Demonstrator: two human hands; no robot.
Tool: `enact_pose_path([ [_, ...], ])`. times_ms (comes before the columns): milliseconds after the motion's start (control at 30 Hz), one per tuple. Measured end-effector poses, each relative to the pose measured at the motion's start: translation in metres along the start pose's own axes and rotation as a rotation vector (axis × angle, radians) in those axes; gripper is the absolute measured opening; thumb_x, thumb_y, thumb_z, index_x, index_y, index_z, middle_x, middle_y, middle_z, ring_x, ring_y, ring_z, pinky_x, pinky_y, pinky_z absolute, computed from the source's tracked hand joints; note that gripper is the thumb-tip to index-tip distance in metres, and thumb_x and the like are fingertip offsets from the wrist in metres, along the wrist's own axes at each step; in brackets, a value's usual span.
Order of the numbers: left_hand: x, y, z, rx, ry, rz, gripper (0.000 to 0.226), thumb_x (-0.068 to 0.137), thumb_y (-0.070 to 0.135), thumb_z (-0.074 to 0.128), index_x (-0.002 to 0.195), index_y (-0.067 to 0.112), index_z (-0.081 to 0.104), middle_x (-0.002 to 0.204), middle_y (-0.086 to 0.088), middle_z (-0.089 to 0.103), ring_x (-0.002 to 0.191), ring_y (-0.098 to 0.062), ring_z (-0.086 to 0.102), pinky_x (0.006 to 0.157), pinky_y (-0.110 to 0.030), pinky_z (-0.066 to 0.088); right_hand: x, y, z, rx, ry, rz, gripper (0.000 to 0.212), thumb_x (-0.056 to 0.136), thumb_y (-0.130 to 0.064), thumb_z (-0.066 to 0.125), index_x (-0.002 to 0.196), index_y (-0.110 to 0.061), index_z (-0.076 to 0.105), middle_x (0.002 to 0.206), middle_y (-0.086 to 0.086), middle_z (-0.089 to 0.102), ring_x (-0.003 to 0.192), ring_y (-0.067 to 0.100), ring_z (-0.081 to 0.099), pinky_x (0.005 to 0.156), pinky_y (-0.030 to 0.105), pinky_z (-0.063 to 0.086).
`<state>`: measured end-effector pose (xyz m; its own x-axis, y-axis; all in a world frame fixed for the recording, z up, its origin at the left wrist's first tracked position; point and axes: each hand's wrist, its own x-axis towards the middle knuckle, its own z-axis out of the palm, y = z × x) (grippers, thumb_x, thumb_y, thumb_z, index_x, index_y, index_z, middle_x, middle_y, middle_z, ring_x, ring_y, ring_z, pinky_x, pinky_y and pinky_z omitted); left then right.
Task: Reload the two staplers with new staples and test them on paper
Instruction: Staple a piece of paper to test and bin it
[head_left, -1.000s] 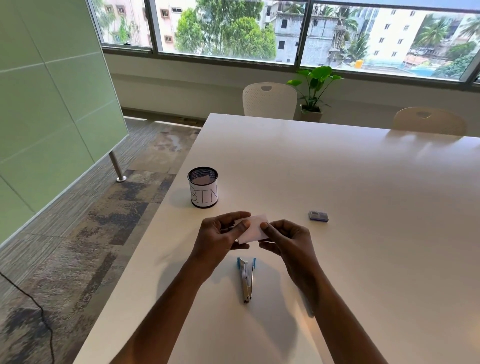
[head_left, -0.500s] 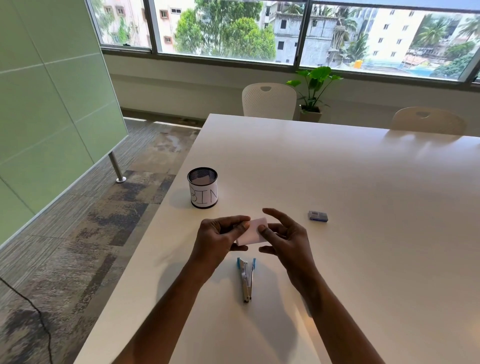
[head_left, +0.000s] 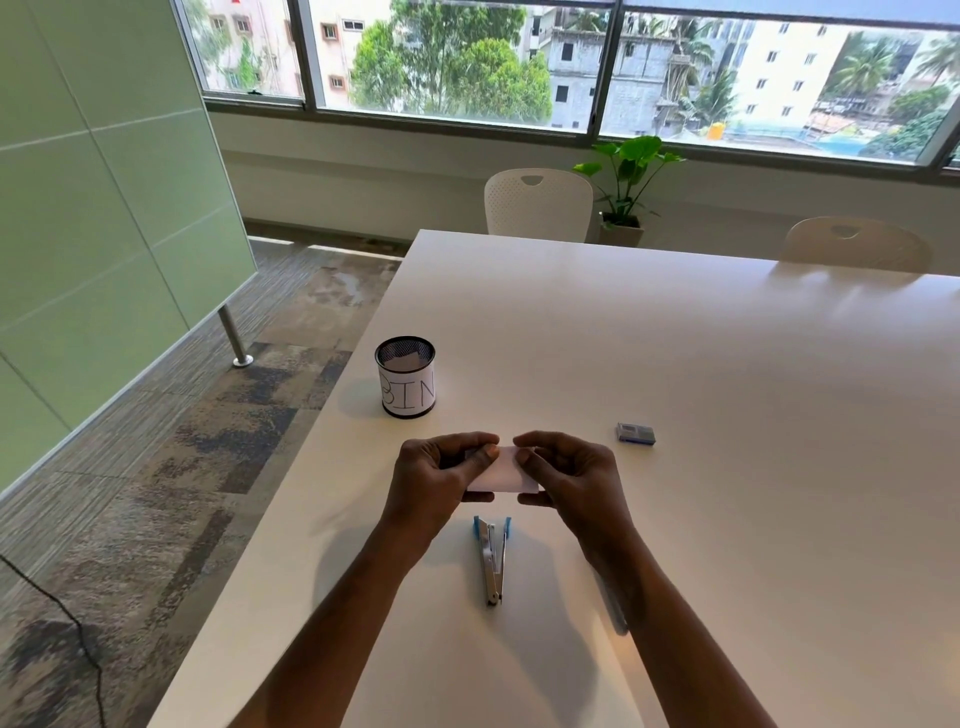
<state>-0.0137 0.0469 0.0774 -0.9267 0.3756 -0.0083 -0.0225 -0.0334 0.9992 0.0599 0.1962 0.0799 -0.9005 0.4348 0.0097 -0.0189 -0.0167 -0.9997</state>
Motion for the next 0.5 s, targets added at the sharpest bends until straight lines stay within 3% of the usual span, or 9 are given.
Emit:
enact_pose_path([
  [100,-0.001,0.0012,0.0003,-0.005,0.005,0.001,0.014,0.083,0.013,0.076,0.093,0.021,0.078,0.102,-0.002,0.075,0.091,-0.018,0.073,0.064,-0.037,0.063,0.0012,0.0001,-0.0006,0.004,0.003,0.003,0.016,0.09,-0.006,0.071,0.091,-0.021,0.078,0.098,0.009,0.076,0.09,0.024,0.074,0.064,0.034,0.061],
  [500,-0.0052,0.0038,0.0005,-0.023,-0.041,-0.01,0.015,0.083,0.014,0.076,0.097,0.021,0.078,0.104,-0.004,0.074,0.095,-0.024,0.073,0.072,-0.043,0.063,0.0011,0.0019,-0.0015,-0.032,0.034,-0.035,0.012,0.087,-0.006,0.073,0.093,-0.016,0.078,0.098,0.008,0.075,0.092,0.023,0.074,0.063,0.031,0.061],
])
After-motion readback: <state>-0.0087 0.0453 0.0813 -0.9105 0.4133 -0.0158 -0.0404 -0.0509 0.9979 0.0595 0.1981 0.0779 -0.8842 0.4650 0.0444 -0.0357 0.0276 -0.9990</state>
